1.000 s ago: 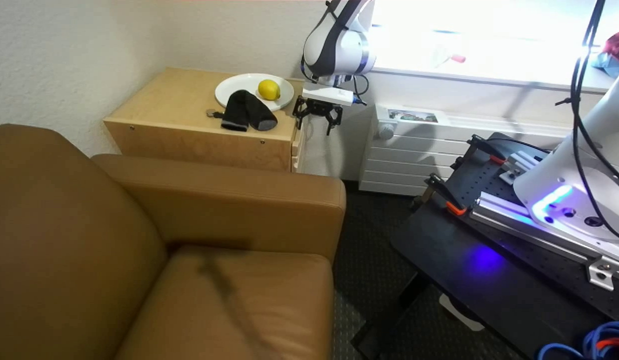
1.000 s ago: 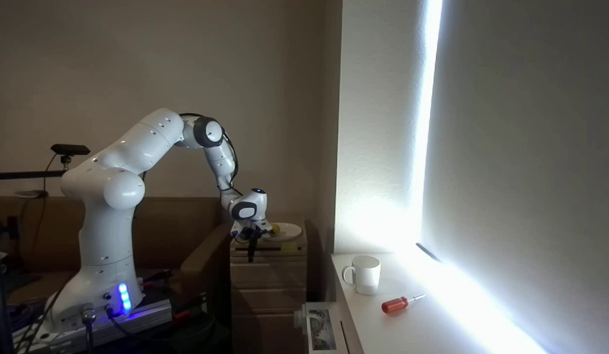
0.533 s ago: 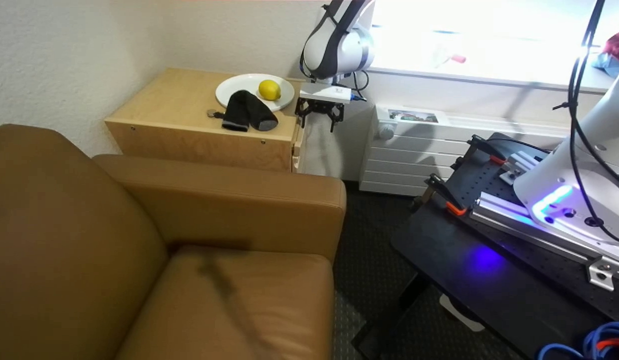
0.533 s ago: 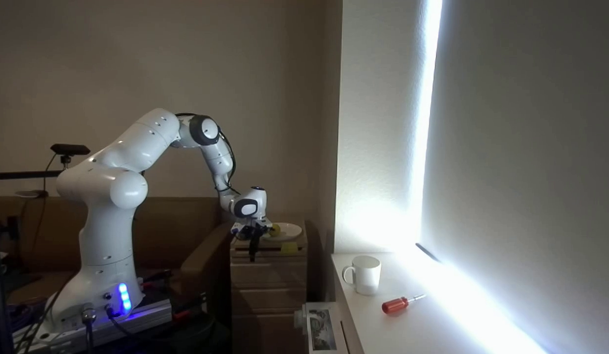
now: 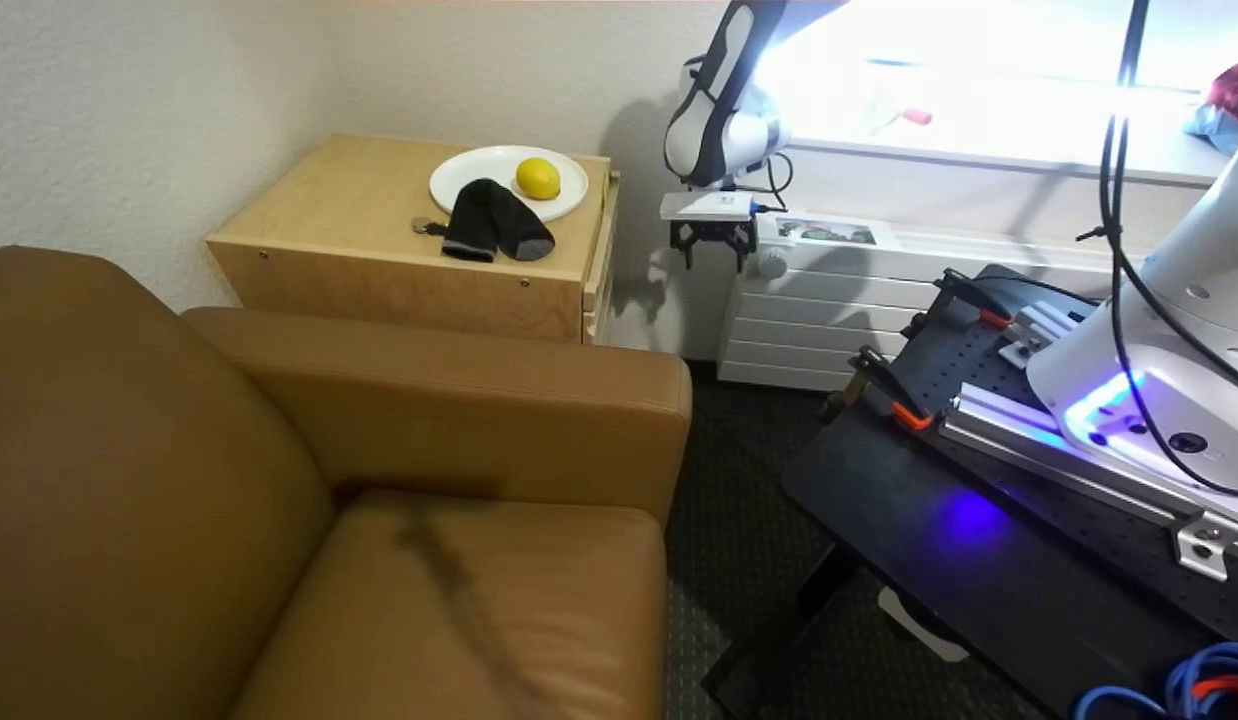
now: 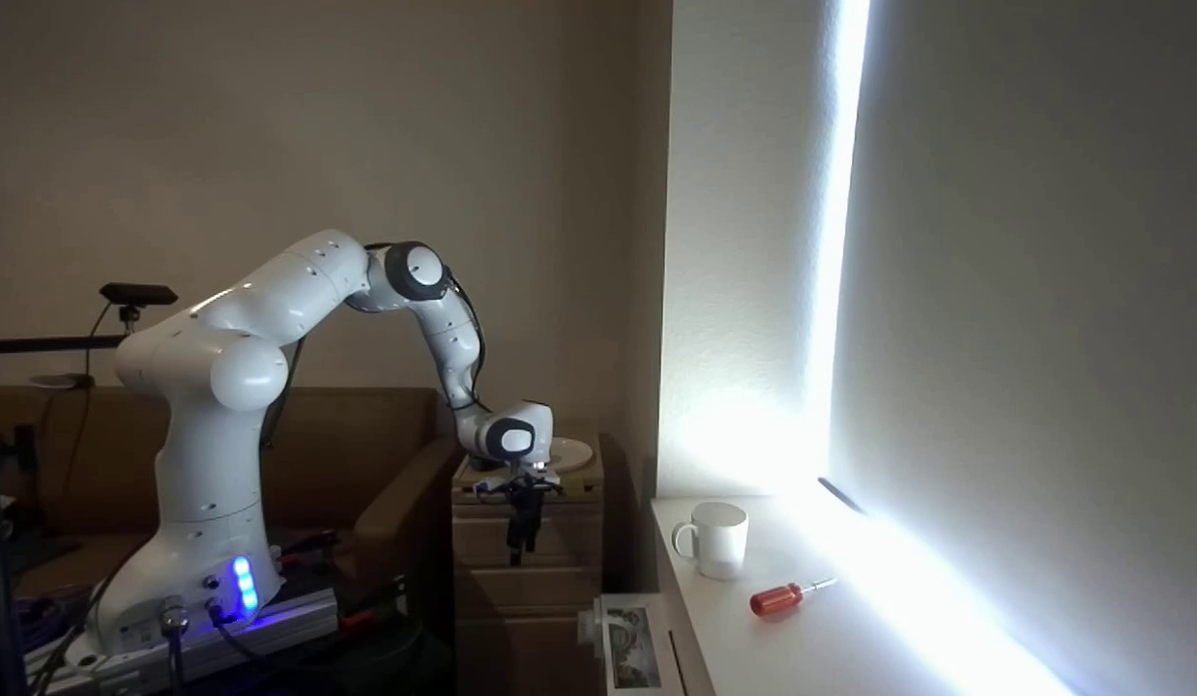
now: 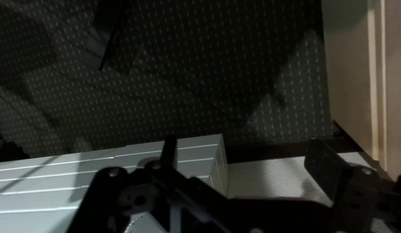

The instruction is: Pick the sock on the drawer tray, put it on the drawer top, close and open the drawer, then pick the sock and put it on the drawer tray

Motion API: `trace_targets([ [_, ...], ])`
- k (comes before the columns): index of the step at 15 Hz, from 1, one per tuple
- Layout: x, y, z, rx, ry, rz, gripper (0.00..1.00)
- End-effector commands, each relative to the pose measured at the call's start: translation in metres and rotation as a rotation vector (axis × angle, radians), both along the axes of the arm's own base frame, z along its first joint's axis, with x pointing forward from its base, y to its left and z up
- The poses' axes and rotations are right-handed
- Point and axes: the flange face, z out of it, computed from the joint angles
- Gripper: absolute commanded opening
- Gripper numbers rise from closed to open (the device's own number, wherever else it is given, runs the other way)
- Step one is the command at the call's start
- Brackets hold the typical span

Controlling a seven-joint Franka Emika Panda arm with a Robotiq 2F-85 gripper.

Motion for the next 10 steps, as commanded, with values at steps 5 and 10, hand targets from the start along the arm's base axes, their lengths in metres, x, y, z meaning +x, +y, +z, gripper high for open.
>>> trace_targets([
  [5,0.006,0.036,0.065,0.145,-0.120,0.122,1.00],
  [10,0.014,0.088,0.097,0.220,-0.167,0.206,1.00],
])
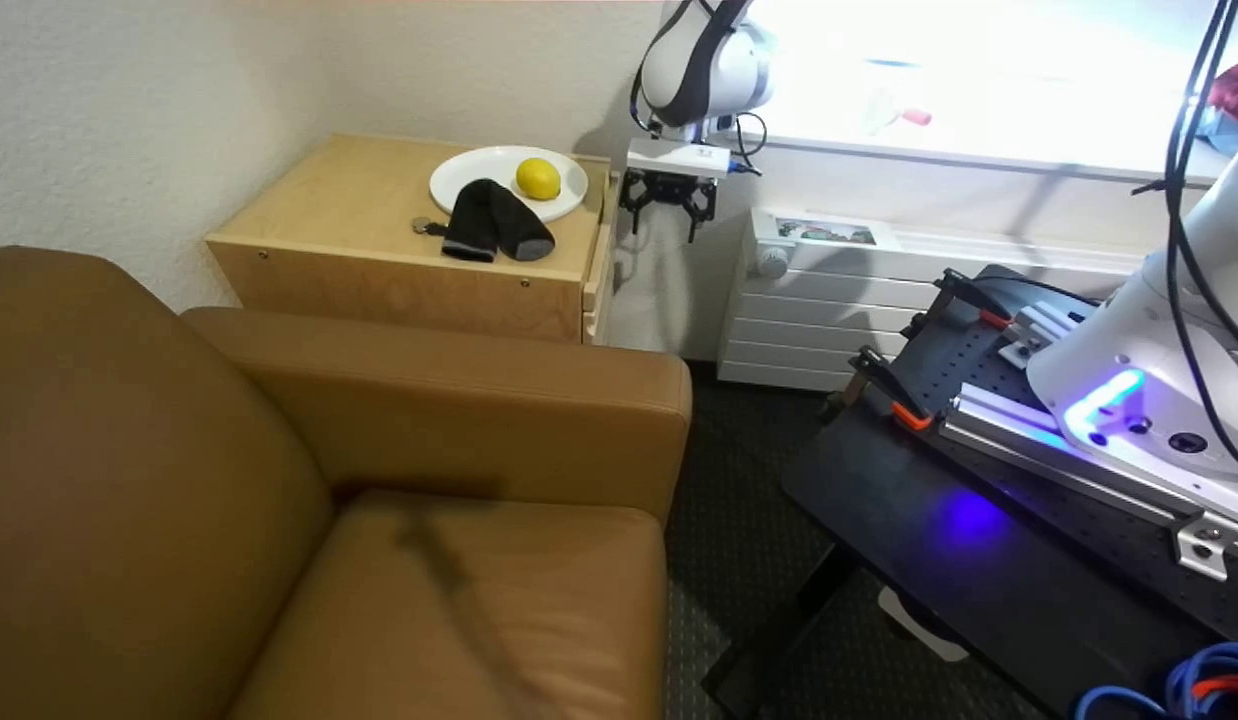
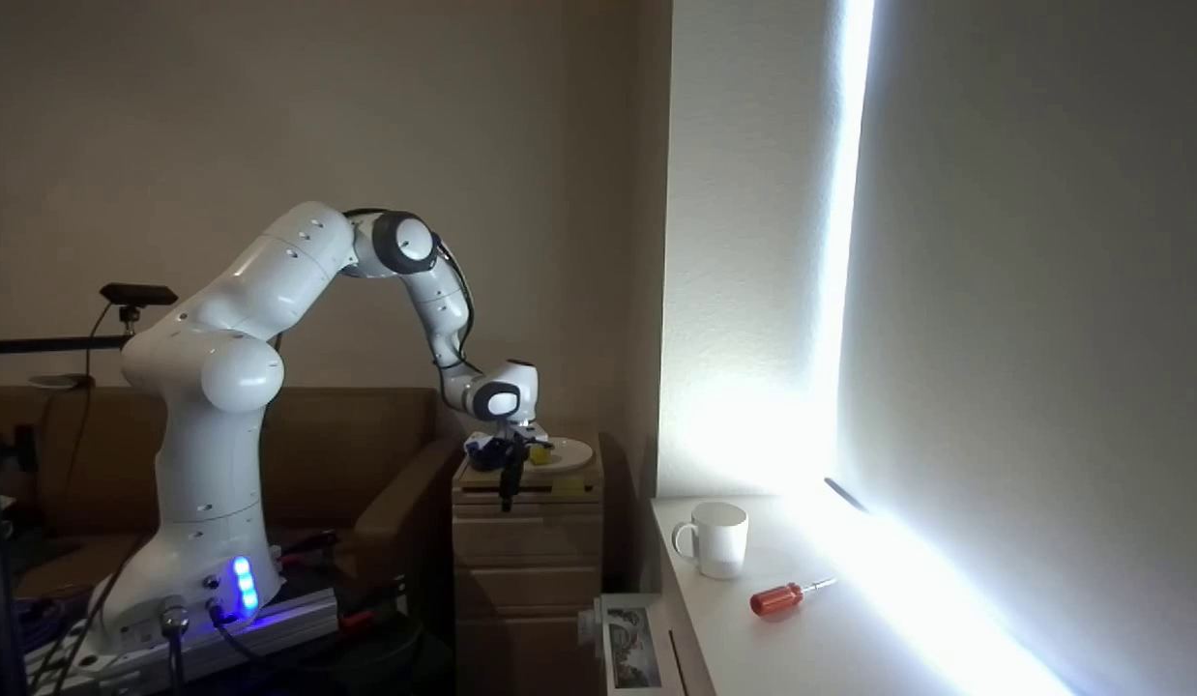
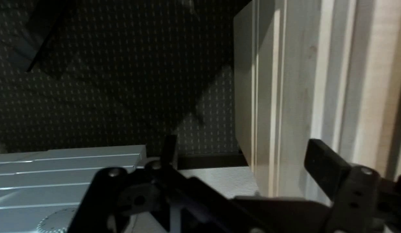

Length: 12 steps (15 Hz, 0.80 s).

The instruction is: Pick the sock on the drawer tray, put it on the drawer top, close and open the drawer, then pick the sock and put it on the drawer tray

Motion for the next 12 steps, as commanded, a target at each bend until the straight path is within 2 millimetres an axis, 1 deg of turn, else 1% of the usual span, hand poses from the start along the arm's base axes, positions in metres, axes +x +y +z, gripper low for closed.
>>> trace_targets([
  [1,-0.013,0.018,0.010,0.044,-0.003,0.041,1.00],
  [2,-0.001,0.018,0.008,0.022,-0.006,0.025,1.00],
  [4,-0.005,0.024,0.008,0.029,0.000,0.033,1.00],
  [9,0.011,0.050,-0.008,0.020,-0.025,0.034,1.00],
  [12,0.019,0.060,-0.023,0.005,-0.019,0.032,1.00],
])
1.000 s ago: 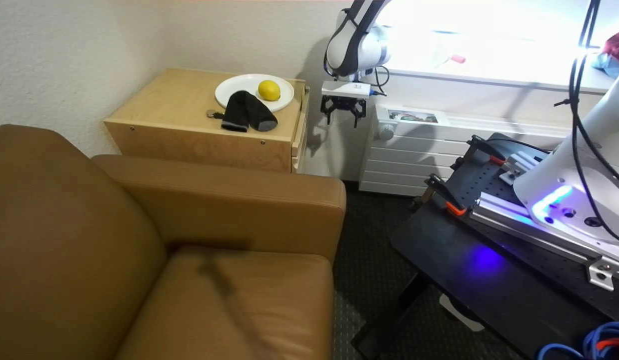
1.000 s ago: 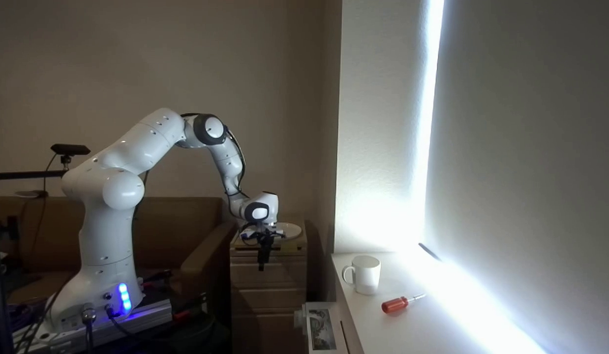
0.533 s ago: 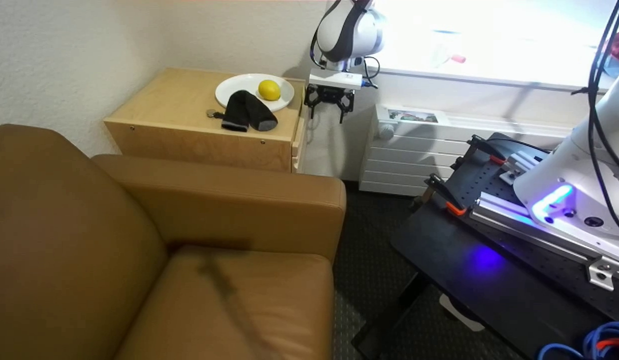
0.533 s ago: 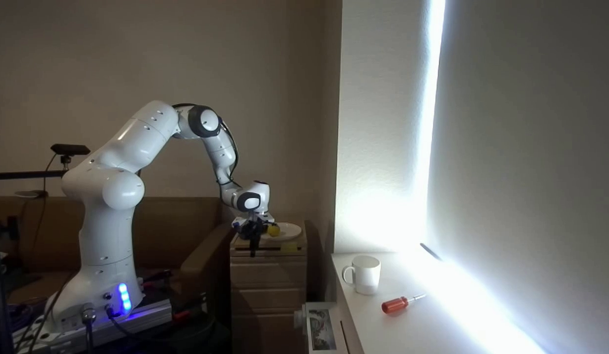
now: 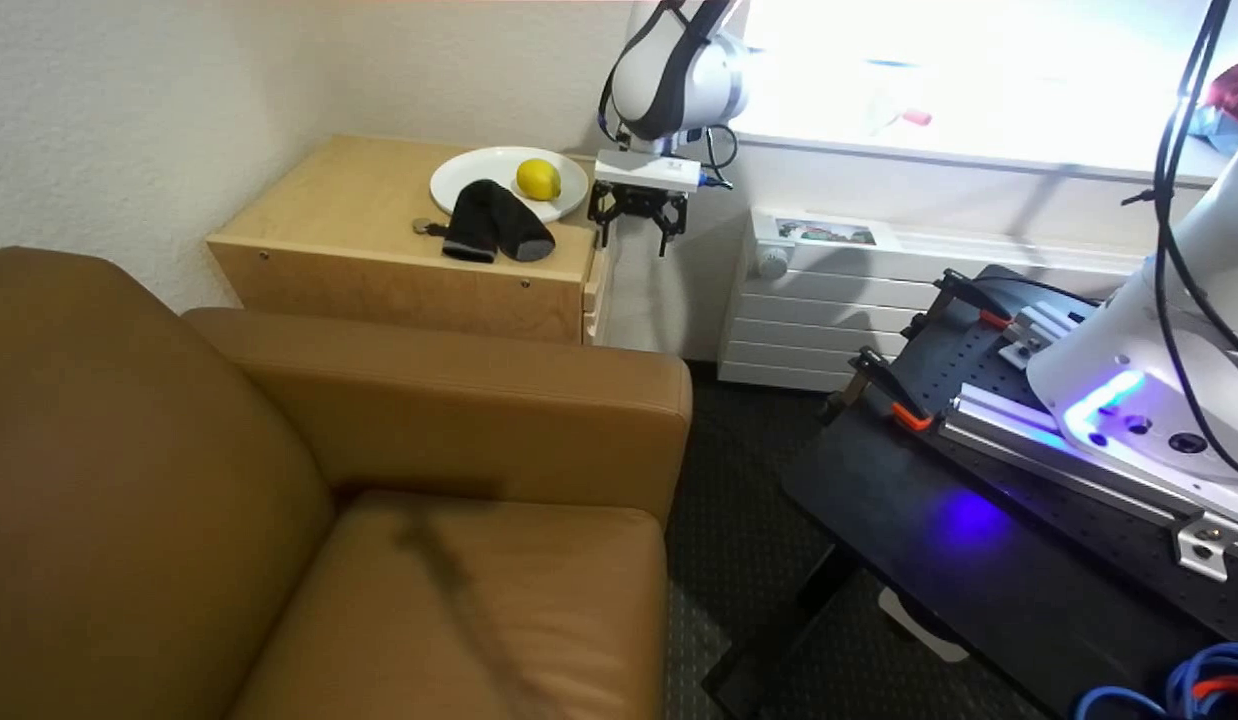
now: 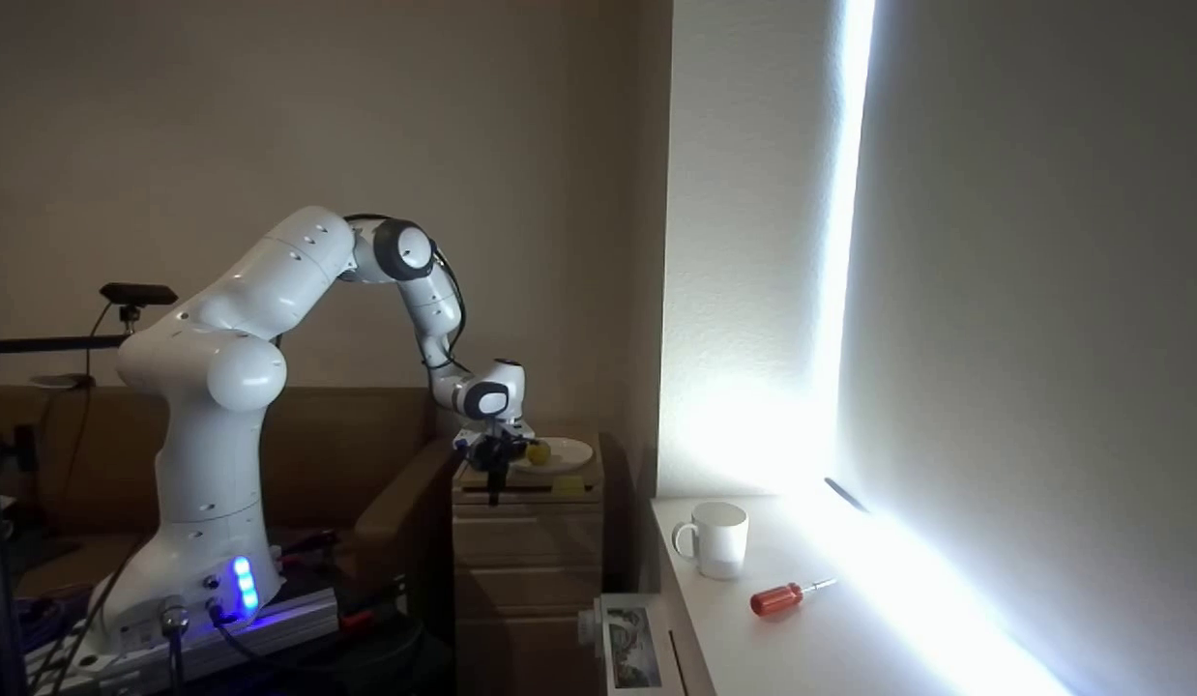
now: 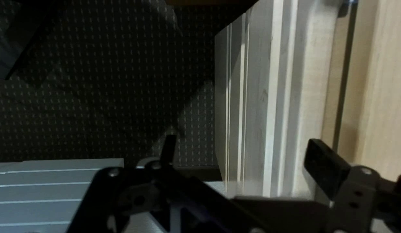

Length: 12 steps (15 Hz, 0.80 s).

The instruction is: Pick the sock on the drawer tray, put it on the drawer top, close and open the drawer, then pick the sock and put it on the drawer tray

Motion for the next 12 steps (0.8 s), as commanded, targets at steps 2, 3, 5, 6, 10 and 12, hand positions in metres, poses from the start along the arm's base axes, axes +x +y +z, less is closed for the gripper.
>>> trace_targets([
  [2,0.015,0.010,-0.024,-0.023,-0.011,-0.010,1.00],
  [3,0.017,0.011,-0.024,-0.023,-0.013,-0.006,1.00],
  [5,0.020,0.010,-0.025,-0.021,-0.023,-0.008,1.00],
  [6,0.021,0.010,-0.026,-0.017,-0.020,-0.009,1.00],
  [10,0.022,0.005,-0.031,-0.023,-0.012,-0.016,1.00],
  [12,0.022,0.004,-0.033,-0.028,-0.004,-0.014,1.00],
])
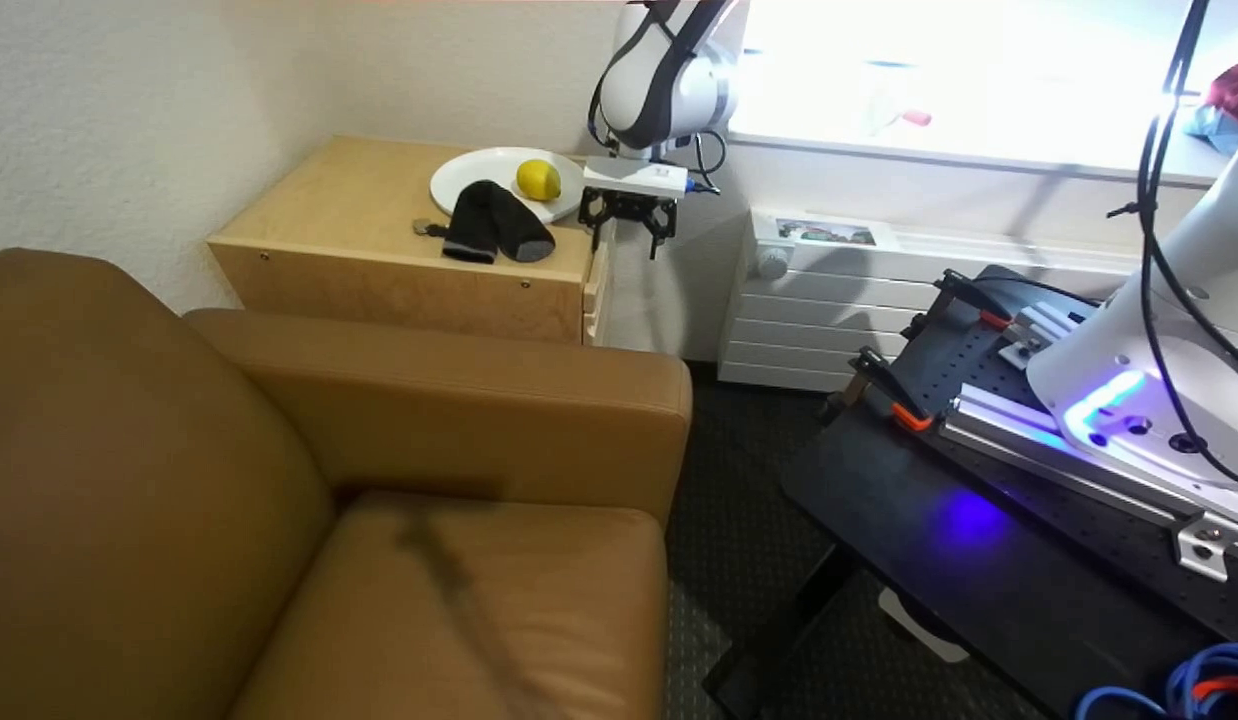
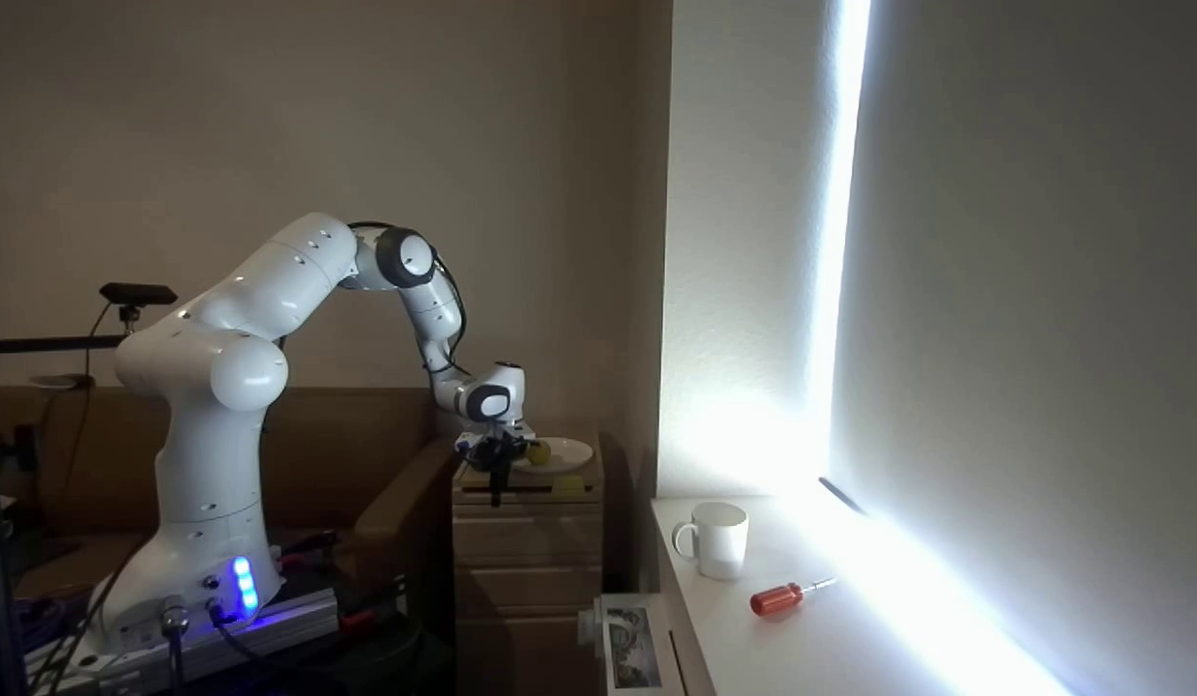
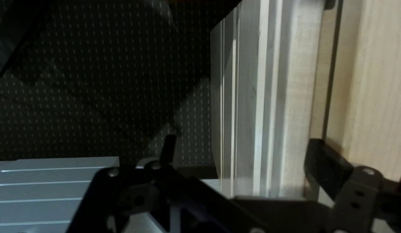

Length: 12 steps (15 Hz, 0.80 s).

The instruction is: Pick the sock on the drawer tray, put it on the drawer top, close and open the drawer, then pick the sock and put it on the drawer tray

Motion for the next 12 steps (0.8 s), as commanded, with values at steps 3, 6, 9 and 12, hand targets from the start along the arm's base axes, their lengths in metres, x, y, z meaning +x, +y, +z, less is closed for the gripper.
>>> trace_targets([
  [3,0.012,-0.009,-0.030,-0.035,0.047,-0.009,1.00],
  [6,0.017,-0.021,-0.032,-0.036,0.095,-0.033,1.00],
  [9,0.021,-0.023,-0.033,-0.040,0.121,-0.037,1.00],
  [12,0.021,-0.023,-0.028,-0.036,0.095,-0.040,1.00],
])
